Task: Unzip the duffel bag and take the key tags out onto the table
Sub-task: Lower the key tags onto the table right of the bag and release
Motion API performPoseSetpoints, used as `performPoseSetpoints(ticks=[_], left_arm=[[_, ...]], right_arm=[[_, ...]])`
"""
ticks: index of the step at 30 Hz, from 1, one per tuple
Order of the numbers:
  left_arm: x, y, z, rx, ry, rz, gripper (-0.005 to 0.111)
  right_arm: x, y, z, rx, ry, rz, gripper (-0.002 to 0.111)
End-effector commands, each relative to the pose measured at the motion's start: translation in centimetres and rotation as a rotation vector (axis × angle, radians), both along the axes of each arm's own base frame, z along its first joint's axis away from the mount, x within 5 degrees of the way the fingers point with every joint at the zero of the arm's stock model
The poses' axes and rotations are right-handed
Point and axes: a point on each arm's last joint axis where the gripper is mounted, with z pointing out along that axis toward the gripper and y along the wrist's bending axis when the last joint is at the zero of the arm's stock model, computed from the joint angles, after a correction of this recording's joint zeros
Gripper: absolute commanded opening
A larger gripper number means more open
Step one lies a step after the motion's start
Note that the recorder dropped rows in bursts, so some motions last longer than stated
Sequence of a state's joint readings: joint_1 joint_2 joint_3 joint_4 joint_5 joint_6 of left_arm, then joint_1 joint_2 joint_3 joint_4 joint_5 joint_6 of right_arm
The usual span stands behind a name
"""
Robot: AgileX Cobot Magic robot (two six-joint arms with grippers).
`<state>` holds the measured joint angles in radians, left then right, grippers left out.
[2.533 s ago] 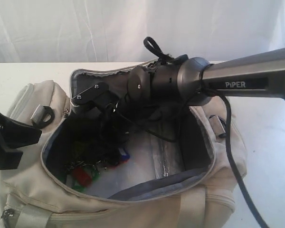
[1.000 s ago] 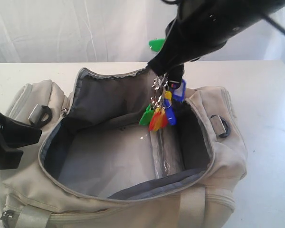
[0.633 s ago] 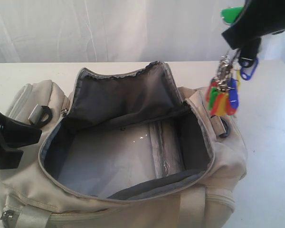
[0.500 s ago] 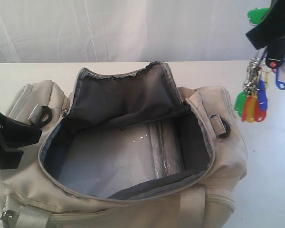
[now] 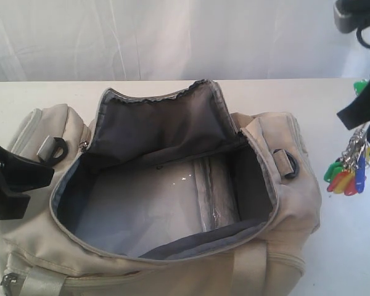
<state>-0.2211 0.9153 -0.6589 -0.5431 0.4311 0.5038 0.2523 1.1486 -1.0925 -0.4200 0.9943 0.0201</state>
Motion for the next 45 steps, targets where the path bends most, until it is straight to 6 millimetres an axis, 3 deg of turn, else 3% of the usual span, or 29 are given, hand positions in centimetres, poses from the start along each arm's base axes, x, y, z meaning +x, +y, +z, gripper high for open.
performPoseSetpoints(ticks=[1, 10, 28, 33, 40, 45], left_arm=[[-0.2, -0.1, 0.2, -0.024, 0.003, 0.003, 0.000], [-0.2, -0.1, 0.2, -0.024, 0.003, 0.003, 0.000], [-0.2, -0.1, 0.3, -0.024, 0.001, 0.004, 0.000], [-0.2, -0.1, 0.2, -0.024, 0.001, 0.005, 0.000], [-0.2, -0.1, 0.2, -0.024, 0.001, 0.005, 0.000], [-0.2, -0.1, 0.2, -0.024, 0.001, 0.005, 0.000]], right_arm=[[0.5, -0.7, -3.4, 0.019, 0.029, -0.033, 0.000], [1.6, 0.5, -10.5, 0.121, 0.159, -0.004, 0.000], [3.8, 2.9, -16.6, 0.398, 0.132, -0.008, 0.000], [3.8, 3.0, -16.9, 0.413, 0.156, -0.023, 0.003], [3.4, 2.9, -15.9, 0.423, 0.129, -0.020, 0.043], [2.3, 2.8, -13.9, 0.435, 0.103, -0.010, 0.053]])
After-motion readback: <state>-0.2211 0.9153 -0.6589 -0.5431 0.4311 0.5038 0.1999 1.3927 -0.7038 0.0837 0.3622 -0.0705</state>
